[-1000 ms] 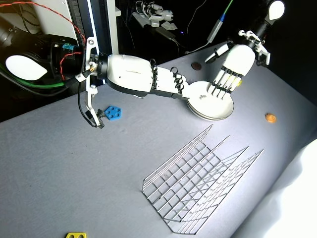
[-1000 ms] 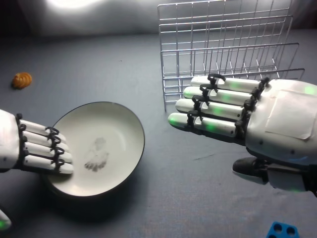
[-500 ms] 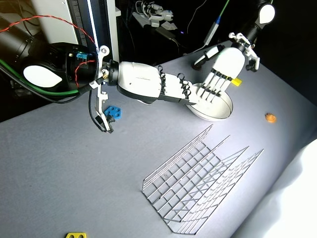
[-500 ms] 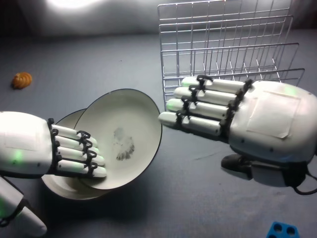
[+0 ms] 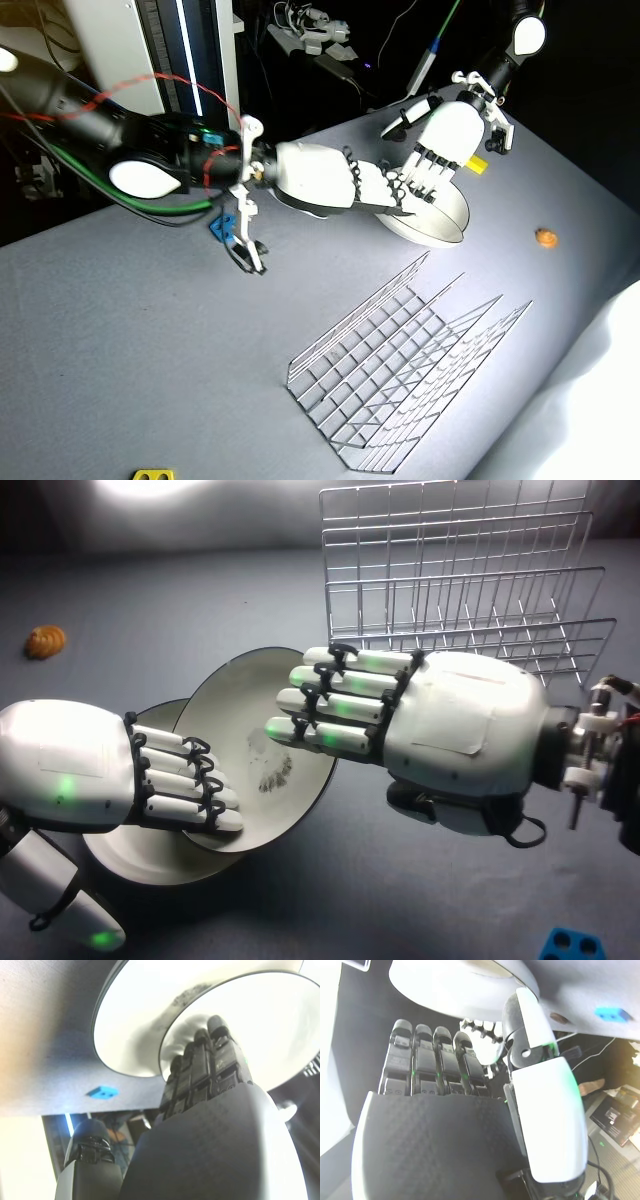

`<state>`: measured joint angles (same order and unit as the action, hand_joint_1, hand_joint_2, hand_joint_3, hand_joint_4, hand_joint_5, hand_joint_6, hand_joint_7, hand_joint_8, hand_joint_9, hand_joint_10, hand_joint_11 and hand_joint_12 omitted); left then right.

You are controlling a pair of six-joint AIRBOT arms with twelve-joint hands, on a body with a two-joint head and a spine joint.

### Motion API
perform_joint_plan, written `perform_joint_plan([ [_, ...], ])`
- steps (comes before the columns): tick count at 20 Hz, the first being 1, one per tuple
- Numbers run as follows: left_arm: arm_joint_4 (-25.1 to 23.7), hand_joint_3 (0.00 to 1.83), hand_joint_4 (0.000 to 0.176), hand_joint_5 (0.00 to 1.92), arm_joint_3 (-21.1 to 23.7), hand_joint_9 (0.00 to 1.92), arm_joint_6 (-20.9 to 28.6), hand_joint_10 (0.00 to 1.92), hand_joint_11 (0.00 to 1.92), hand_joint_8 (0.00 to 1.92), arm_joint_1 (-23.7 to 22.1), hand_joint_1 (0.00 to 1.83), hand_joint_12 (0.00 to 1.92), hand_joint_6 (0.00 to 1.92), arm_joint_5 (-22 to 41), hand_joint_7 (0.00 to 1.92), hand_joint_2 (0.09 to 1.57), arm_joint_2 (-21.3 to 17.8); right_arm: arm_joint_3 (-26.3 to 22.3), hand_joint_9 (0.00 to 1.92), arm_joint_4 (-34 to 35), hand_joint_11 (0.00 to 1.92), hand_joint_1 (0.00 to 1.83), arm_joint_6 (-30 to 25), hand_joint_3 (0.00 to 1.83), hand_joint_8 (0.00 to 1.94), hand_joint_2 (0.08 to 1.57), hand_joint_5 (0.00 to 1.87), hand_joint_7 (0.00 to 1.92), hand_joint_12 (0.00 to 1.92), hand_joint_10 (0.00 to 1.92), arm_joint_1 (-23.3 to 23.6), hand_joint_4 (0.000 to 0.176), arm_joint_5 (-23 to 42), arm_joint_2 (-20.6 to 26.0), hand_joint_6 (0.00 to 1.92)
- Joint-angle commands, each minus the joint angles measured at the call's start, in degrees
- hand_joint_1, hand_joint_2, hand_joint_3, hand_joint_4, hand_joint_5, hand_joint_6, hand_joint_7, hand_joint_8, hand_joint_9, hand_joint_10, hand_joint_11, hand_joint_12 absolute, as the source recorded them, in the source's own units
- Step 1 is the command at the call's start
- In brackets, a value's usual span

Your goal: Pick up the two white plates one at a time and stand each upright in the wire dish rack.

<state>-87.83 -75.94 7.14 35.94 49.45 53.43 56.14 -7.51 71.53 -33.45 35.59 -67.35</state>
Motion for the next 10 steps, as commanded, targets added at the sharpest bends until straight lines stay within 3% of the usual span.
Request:
perform_joint_plan([
  [1,1.9,0.0,0.0,0.07,-0.1,0.07,0.0,0.0,0.0,0.0,-0.2,0.0,0.24,0.0,2.3,0.06,1.08,0.6,0.9,0.0,-0.1,0.01,1.02,0.4,0.01,0.0,1.25,0.07,0.0,0.01,0.0,0.7,0.0,5.9,-0.7,0.01],
  [2,1.9,0.0,0.0,0.09,-0.2,0.08,0.0,0.01,0.0,0.01,-0.2,0.0,0.27,0.01,2.3,0.08,1.08,0.7,2.0,0.0,-0.1,0.01,1.04,0.5,0.01,0.0,1.25,0.06,0.0,0.01,0.0,0.6,0.0,5.9,-1.7,0.01],
  [5,1.9,0.0,0.0,0.09,-0.5,0.08,0.0,0.0,0.0,0.0,0.1,0.0,0.24,0.01,2.3,0.08,1.08,0.9,4.7,0.04,-0.1,0.0,1.08,0.5,0.0,0.01,1.24,0.13,0.05,0.31,0.01,0.8,0.0,6.2,-4.3,0.01],
  [7,1.9,0.0,0.0,0.08,-0.7,0.08,0.1,0.0,0.0,0.0,0.3,0.0,0.25,0.0,2.3,0.08,1.07,1.0,6.2,0.0,-0.1,0.0,1.05,0.5,0.01,0.0,1.28,0.11,0.02,0.17,0.0,1.2,0.0,7.0,-6.1,0.0],
  [8,1.9,0.0,0.0,0.1,-0.8,0.1,0.1,0.01,0.0,0.01,0.3,0.0,0.3,0.0,2.3,0.1,1.08,1.1,6.9,0.01,-0.1,0.0,1.06,0.5,0.0,0.0,1.28,0.11,0.03,0.21,0.0,1.5,0.0,7.3,-7.0,0.0],
  [9,1.9,0.0,0.0,0.09,-0.9,0.09,0.2,0.0,0.0,0.0,0.3,0.0,0.27,0.0,2.3,0.09,1.08,1.1,7.3,0.07,0.0,0.0,1.09,0.5,0.0,0.01,1.24,0.17,0.09,0.44,0.02,1.7,0.0,7.4,-7.9,0.01],
  [10,2.1,0.0,0.0,0.1,-1.1,0.08,0.2,0.0,0.0,0.0,0.3,0.0,0.27,0.0,2.3,0.08,1.07,1.1,7.3,0.1,0.0,0.0,1.15,0.5,0.0,0.01,1.23,0.22,0.13,0.54,0.03,1.8,0.0,7.5,-8.4,0.02],
])
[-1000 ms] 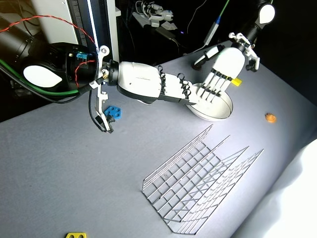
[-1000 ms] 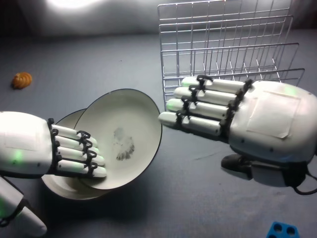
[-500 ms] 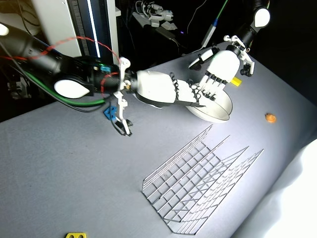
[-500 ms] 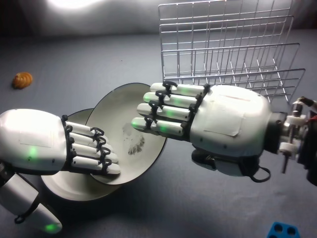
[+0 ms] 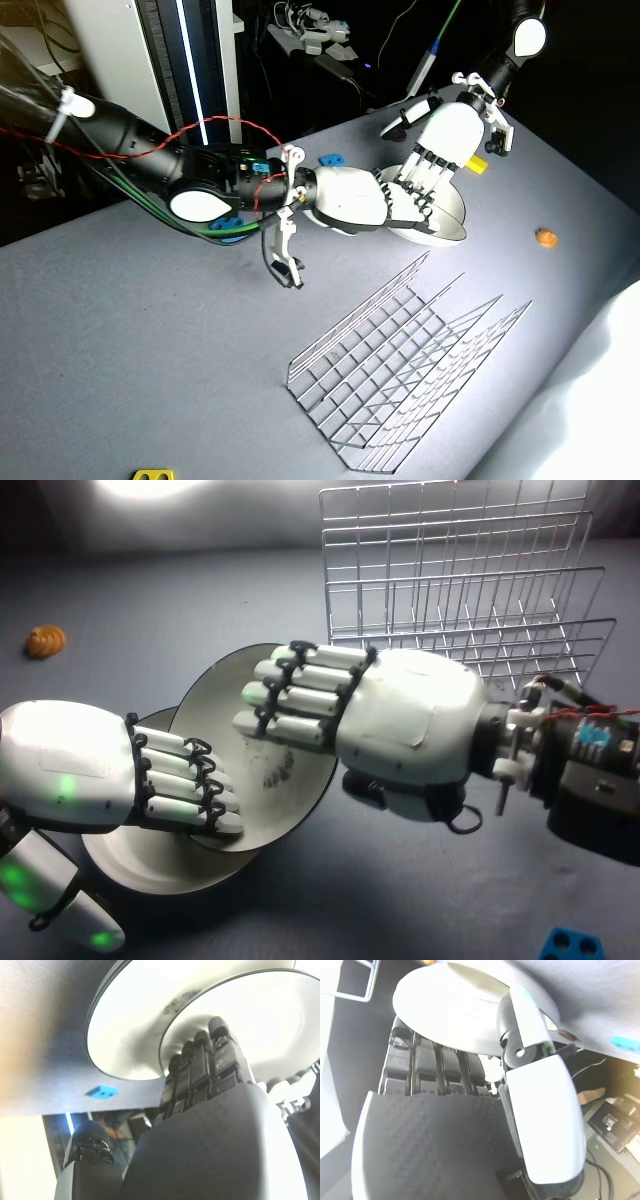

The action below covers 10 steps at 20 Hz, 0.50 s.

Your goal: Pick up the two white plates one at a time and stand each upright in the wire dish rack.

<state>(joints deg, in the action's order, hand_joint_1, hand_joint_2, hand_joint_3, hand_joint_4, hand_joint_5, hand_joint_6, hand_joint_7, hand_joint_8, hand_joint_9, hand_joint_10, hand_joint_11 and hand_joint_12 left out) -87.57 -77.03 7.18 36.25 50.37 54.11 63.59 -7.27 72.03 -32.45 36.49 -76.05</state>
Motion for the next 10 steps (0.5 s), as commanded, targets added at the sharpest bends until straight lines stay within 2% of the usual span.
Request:
perform_joint_plan([
  [1,2.0,0.0,0.0,0.1,-0.1,0.08,0.3,0.0,0.0,0.0,0.0,0.0,0.25,0.0,1.4,0.08,1.07,0.5,-0.1,0.12,-0.3,0.0,1.15,0.0,0.0,0.01,1.23,0.23,0.14,0.59,0.03,0.8,0.0,7.1,-0.1,0.02],
  [2,2.3,0.0,0.0,0.1,-0.2,0.08,0.3,0.0,0.0,0.0,0.0,0.0,0.23,0.0,1.4,0.08,1.06,0.5,-0.1,0.1,-0.3,0.0,1.09,0.0,0.01,0.0,1.26,0.21,0.11,0.53,0.01,0.7,0.0,7.2,-0.5,0.0],
  [4,2.5,0.0,0.0,0.12,-0.3,0.09,0.3,0.0,0.0,0.0,0.1,0.0,0.28,0.01,1.5,0.1,1.07,0.5,0.1,0.13,-0.2,0.0,1.12,0.0,0.0,0.01,1.26,0.26,0.15,0.61,0.02,0.6,0.0,7.5,-1.2,0.02],
  [5,2.5,0.0,0.0,0.09,-0.4,0.07,0.3,0.0,0.0,0.0,0.3,0.0,0.23,0.0,1.5,0.07,1.07,0.5,0.2,0.13,-0.2,0.0,1.15,0.0,0.0,0.01,1.26,0.25,0.16,0.58,0.02,0.5,0.0,7.5,-1.3,0.01],
  [6,2.5,0.0,0.0,0.09,-0.4,0.07,0.3,0.0,0.0,0.01,0.4,0.0,0.22,0.01,1.5,0.08,1.08,0.6,0.4,0.11,-0.2,0.0,1.08,0.0,0.02,0.0,1.3,0.2,0.13,0.58,0.01,0.5,0.0,7.5,-1.4,0.01],
  [7,2.5,0.0,0.0,0.09,-0.5,0.05,0.3,0.0,0.0,0.0,0.4,0.0,0.18,0.0,1.5,0.07,1.07,0.6,0.6,0.08,-0.2,0.0,1.04,0.0,0.02,0.0,1.33,0.14,0.1,0.48,0.0,0.5,0.0,7.8,-1.5,0.0],
  [8,2.6,0.0,0.0,0.11,-0.7,0.07,0.4,0.0,0.0,0.0,0.4,0.0,0.23,0.0,1.5,0.09,1.08,0.6,1.4,0.11,-0.2,0.0,1.04,-0.1,0.01,0.01,1.32,0.16,0.12,0.57,0.02,0.5,0.0,8.3,-1.6,0.01],
  [9,2.7,0.0,0.0,0.11,-0.7,0.07,0.4,0.0,0.0,0.0,0.5,0.0,0.23,0.0,1.5,0.09,1.08,0.6,1.7,0.11,-0.2,0.0,1.04,-0.2,0.01,0.01,1.32,0.16,0.12,0.57,0.02,0.6,0.0,8.5,-1.7,0.01],
  [10,2.8,0.0,0.0,0.11,-0.8,0.08,0.4,0.01,0.0,0.0,0.5,0.0,0.24,0.0,1.5,0.09,1.09,0.6,1.8,0.17,-0.2,0.0,1.14,-0.3,0.0,0.03,1.29,0.28,0.21,0.7,0.04,0.6,0.0,8.5,-1.7,0.05],
])
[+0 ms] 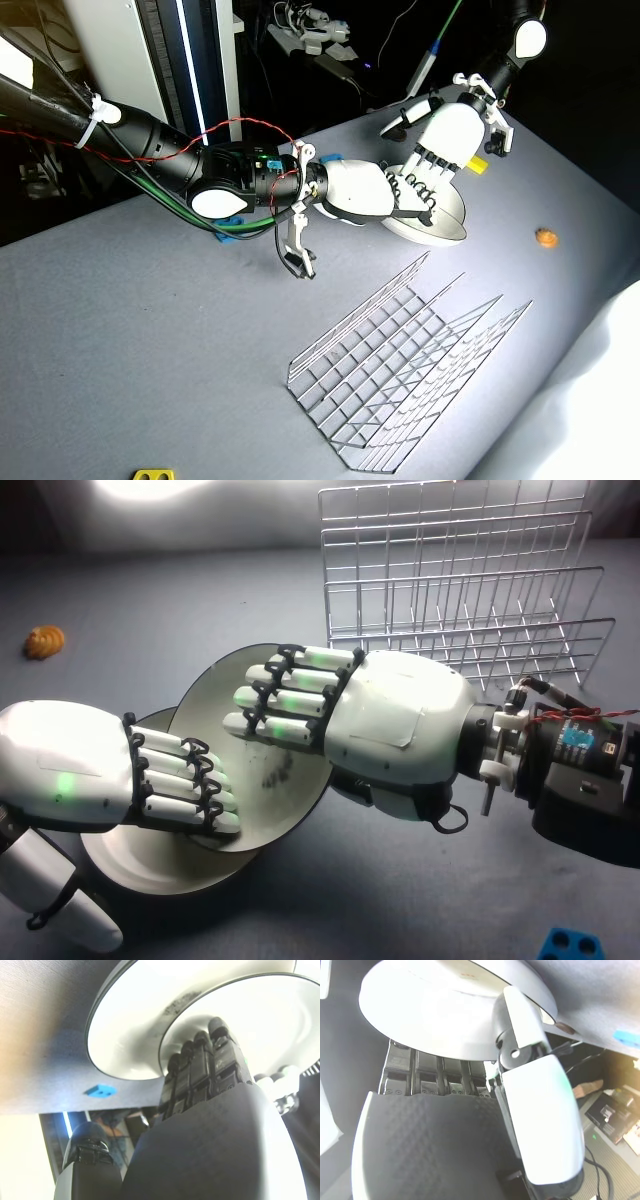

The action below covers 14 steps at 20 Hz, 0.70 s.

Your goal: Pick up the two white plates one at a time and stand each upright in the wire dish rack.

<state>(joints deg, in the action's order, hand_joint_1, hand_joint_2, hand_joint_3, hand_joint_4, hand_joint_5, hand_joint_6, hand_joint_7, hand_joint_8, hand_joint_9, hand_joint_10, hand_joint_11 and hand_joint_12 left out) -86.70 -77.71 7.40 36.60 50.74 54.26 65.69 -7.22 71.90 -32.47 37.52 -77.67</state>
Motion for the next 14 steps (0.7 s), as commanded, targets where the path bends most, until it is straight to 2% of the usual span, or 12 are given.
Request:
perform_joint_plan([
  [1,2.0,0.0,0.0,0.11,-0.2,0.08,0.2,0.01,0.0,0.0,0.2,0.0,0.24,0.0,1.2,0.09,1.09,0.5,0.1,0.17,-0.3,0.0,1.14,-0.3,0.0,0.03,1.29,0.28,0.21,0.7,0.04,0.7,0.0,7.8,-0.2,0.05],
  [2,2.1,0.0,0.0,0.1,-0.2,0.08,0.2,0.0,0.0,0.0,0.2,0.0,0.25,0.0,1.2,0.09,1.08,0.5,0.2,0.31,-0.3,0.0,1.18,-0.3,0.0,0.02,1.25,0.43,0.35,1.03,0.06,0.7,0.0,8.0,-0.3,0.05],
  [3,2.2,0.0,0.0,0.09,-0.4,0.05,0.2,0.0,0.0,0.0,0.2,0.0,0.17,0.0,1.3,0.07,1.08,0.5,0.3,0.33,-0.3,0.0,1.14,-0.3,0.01,0.01,1.28,0.42,0.36,1.09,0.06,0.7,0.0,8.2,-0.3,0.03],
  [5,2.5,0.0,0.0,0.11,-0.8,0.08,0.4,0.01,0.0,0.01,0.3,0.0,0.23,0.0,1.3,0.09,1.07,0.7,0.4,0.48,-0.3,0.0,1.09,-0.3,0.0,0.04,1.29,0.53,0.51,1.31,0.1,0.6,0.0,8.2,-0.5,0.06],
  [6,2.5,0.0,0.0,0.11,-0.9,0.08,0.5,0.01,0.0,0.01,0.3,0.0,0.24,0.0,1.4,0.1,1.07,0.7,0.5,0.51,-0.3,0.0,1.09,-0.3,0.0,0.02,1.29,0.56,0.55,1.35,0.09,0.6,0.0,8.2,-0.6,0.04],
  [7,2.6,0.0,0.0,0.11,-1.1,0.08,0.6,0.0,0.0,0.0,0.3,0.0,0.24,0.0,1.4,0.09,1.07,0.8,0.5,0.6,-0.3,0.08,1.07,-0.3,0.0,0.03,1.28,0.64,0.65,1.36,0.1,0.5,0.0,8.2,-0.8,0.05],
  [8,2.7,0.0,0.0,0.11,-1.2,0.09,0.7,0.0,0.0,0.0,0.3,0.0,0.3,0.0,1.4,0.1,1.08,0.8,0.5,0.81,-0.3,0.34,1.06,-0.3,0.0,0.03,1.28,0.67,0.88,1.29,0.12,0.3,0.0,8.3,-0.9,1.37],
  [9,2.8,0.0,0.0,0.1,-1.2,0.07,0.7,0.01,0.0,0.01,0.3,0.0,0.23,0.0,1.4,0.08,1.08,0.8,0.6,0.87,-0.3,0.4,1.04,-0.3,0.0,0.04,1.3,0.64,0.94,1.31,0.13,0.2,0.0,8.4,-1.0,1.46],
  [10,2.8,0.0,0.0,0.1,-1.3,0.07,0.7,0.01,0.0,0.01,0.3,0.0,0.23,0.0,1.5,0.08,1.08,0.8,0.7,0.87,-0.3,0.4,1.04,-0.3,0.0,0.04,1.3,0.64,0.94,1.31,0.13,0.2,0.0,8.4,-1.1,1.46],
  [11,2.8,0.0,0.0,0.11,-1.3,0.09,0.7,0.0,0.0,0.0,0.3,0.0,0.27,0.0,1.5,0.1,1.07,0.8,0.7,1.08,-0.3,0.63,1.19,-0.3,0.0,0.95,1.16,0.87,0.94,1.24,0.18,0.1,0.0,8.5,-1.1,1.23],
  [13,2.8,0.0,0.0,0.12,-1.4,0.08,0.8,0.0,0.0,0.0,0.3,0.0,0.24,0.0,1.5,0.09,1.07,0.9,0.7,1.13,-0.3,0.65,1.19,-0.3,0.0,1.06,1.17,0.85,0.91,1.29,0.21,0.0,0.018,8.7,-1.2,1.23],
  [14,2.8,0.0,0.0,0.13,-1.4,0.08,0.9,0.0,0.0,0.0,0.3,0.0,0.24,0.01,1.6,0.09,1.07,0.9,0.7,1.12,-0.3,0.64,1.19,-0.2,0.0,1.08,1.18,0.84,0.91,1.3,0.21,-0.1,0.019,8.8,-1.2,1.24],
])
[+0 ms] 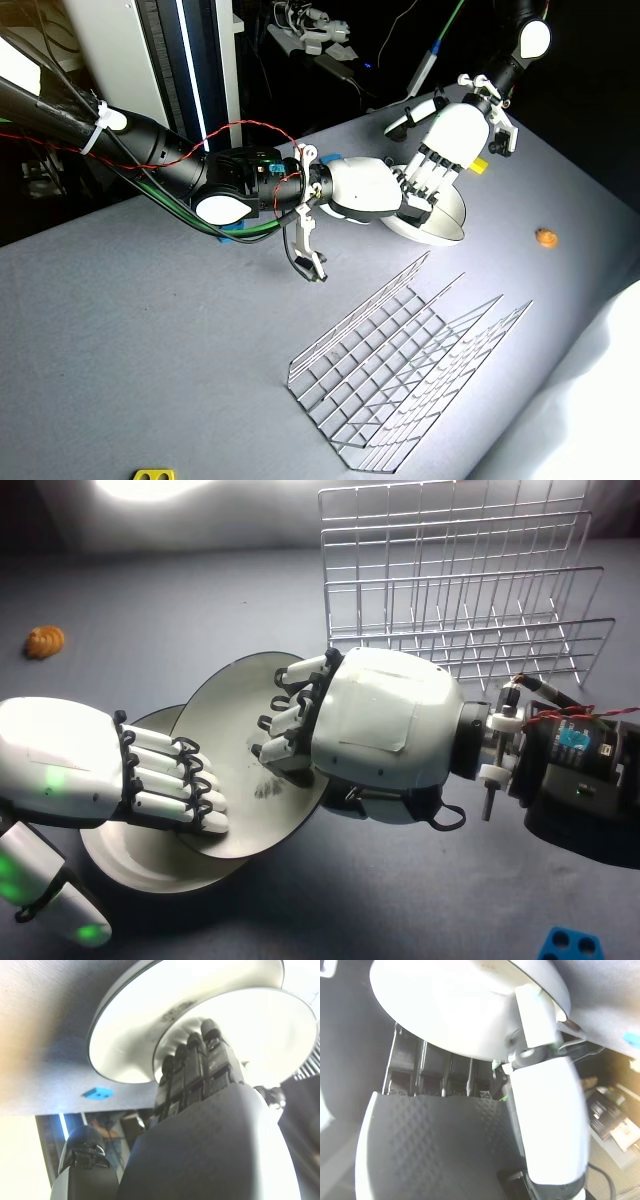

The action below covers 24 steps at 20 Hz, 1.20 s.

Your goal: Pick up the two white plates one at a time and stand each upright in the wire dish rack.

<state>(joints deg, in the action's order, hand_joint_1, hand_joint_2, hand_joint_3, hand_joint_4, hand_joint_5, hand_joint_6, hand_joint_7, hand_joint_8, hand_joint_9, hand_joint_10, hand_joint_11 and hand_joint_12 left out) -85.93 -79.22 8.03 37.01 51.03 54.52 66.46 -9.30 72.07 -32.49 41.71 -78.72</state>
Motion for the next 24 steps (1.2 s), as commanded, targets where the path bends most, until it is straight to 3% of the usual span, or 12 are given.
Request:
perform_joint_plan([
  [1,2.0,0.0,0.0,0.12,0.1,0.08,0.4,0.0,0.0,0.0,-0.1,0.0,0.26,0.0,1.4,0.09,1.08,0.6,0.0,0.92,1.8,0.65,1.33,-0.4,0.0,1.01,1.15,0.85,0.93,1.31,1.04,-0.1,0.0,4.7,-0.1,1.19],
  [2,2.0,0.0,0.0,0.12,0.1,0.08,0.4,0.0,0.0,0.0,-0.2,0.0,0.26,0.0,1.5,0.09,1.08,0.5,0.0,0.92,1.8,0.65,1.33,-0.4,0.0,1.01,1.15,0.85,0.93,1.31,1.04,-0.1,0.0,4.7,-0.1,1.19],
  [3,2.1,0.0,0.0,0.1,0.1,0.07,0.5,0.0,0.0,0.0,-0.4,0.0,0.24,0.0,1.6,0.09,1.06,0.4,0.0,0.81,1.8,0.59,1.32,-0.4,0.0,1.08,1.18,0.79,0.89,1.33,1.22,0.0,0.0,4.9,-0.1,1.27],
  [4,2.2,0.0,0.0,0.1,0.1,0.07,0.5,0.0,0.0,0.0,-0.5,0.0,0.24,0.0,1.8,0.09,1.06,0.3,0.0,0.81,1.8,0.59,1.32,-0.4,0.0,1.08,1.18,0.79,0.89,1.33,1.22,0.0,0.0,5.0,-0.1,1.27],
  [5,2.2,0.0,0.0,0.13,0.1,0.09,0.6,0.0,0.0,0.0,-0.6,0.0,0.24,0.01,2.0,0.1,1.07,0.2,0.0,0.9,1.8,0.62,1.19,-0.3,0.0,1.09,1.18,0.83,0.9,1.3,0.67,0.0,0.012,5.1,-0.1,1.25],
  [7,2.2,0.0,0.0,0.13,-0.1,0.08,1.1,0.0,0.0,0.0,-1.0,0.0,0.19,0.0,2.3,0.1,1.09,0.1,0.0,0.98,1.8,0.63,1.19,-0.2,0.0,1.07,1.17,0.84,0.91,1.28,0.53,0.0,0.017,5.1,-0.1,1.24],
  [9,2.9,0.0,0.0,0.13,-0.7,0.08,1.7,0.0,0.0,0.0,-2.0,0.0,0.21,0.0,3.1,0.1,1.08,-0.3,0.0,0.93,1.8,0.6,1.17,-0.1,0.0,1.15,1.2,0.79,0.86,1.33,0.5,0.0,0.018,5.2,-0.1,1.31],
  [13,5.2,0.0,0.0,0.11,-2.6,0.07,3.2,0.0,0.0,0.0,-4.1,0.0,0.17,0.0,4.8,0.09,1.07,-1.1,0.0,1.02,1.7,0.67,1.2,0.0,0.0,1.0,1.14,0.92,0.95,1.27,0.46,-0.1,0.019,5.3,-0.1,1.14],
  [16,5.3,0.0,0.0,0.15,-3.6,0.11,4.2,0.01,0.0,0.01,-5.8,0.0,0.29,0.0,6.0,0.14,1.08,-1.9,0.0,0.96,1.6,0.61,1.18,0.0,0.0,1.13,1.18,0.85,0.87,1.37,0.51,0.1,0.023,6.0,-0.1,1.24],
  [17,5.3,0.0,0.0,0.14,-3.8,0.1,4.5,0.0,0.0,0.0,-6.2,0.0,0.25,0.0,6.4,0.12,1.08,-2.1,0.0,0.98,1.6,0.64,1.19,0.1,0.0,1.05,1.16,0.89,0.92,1.35,0.53,0.1,0.023,6.4,-0.1,1.18],
  [24,5.6,0.0,0.0,0.13,-5.5,0.07,6.1,0.0,0.0,0.0,-8.2,0.0,0.19,0.0,8.9,0.1,1.07,-4.1,-0.3,0.97,1.6,0.63,1.19,0.1,0.0,1.03,1.16,0.9,0.93,1.31,0.52,1.4,0.023,8.0,-0.1,1.17],
])
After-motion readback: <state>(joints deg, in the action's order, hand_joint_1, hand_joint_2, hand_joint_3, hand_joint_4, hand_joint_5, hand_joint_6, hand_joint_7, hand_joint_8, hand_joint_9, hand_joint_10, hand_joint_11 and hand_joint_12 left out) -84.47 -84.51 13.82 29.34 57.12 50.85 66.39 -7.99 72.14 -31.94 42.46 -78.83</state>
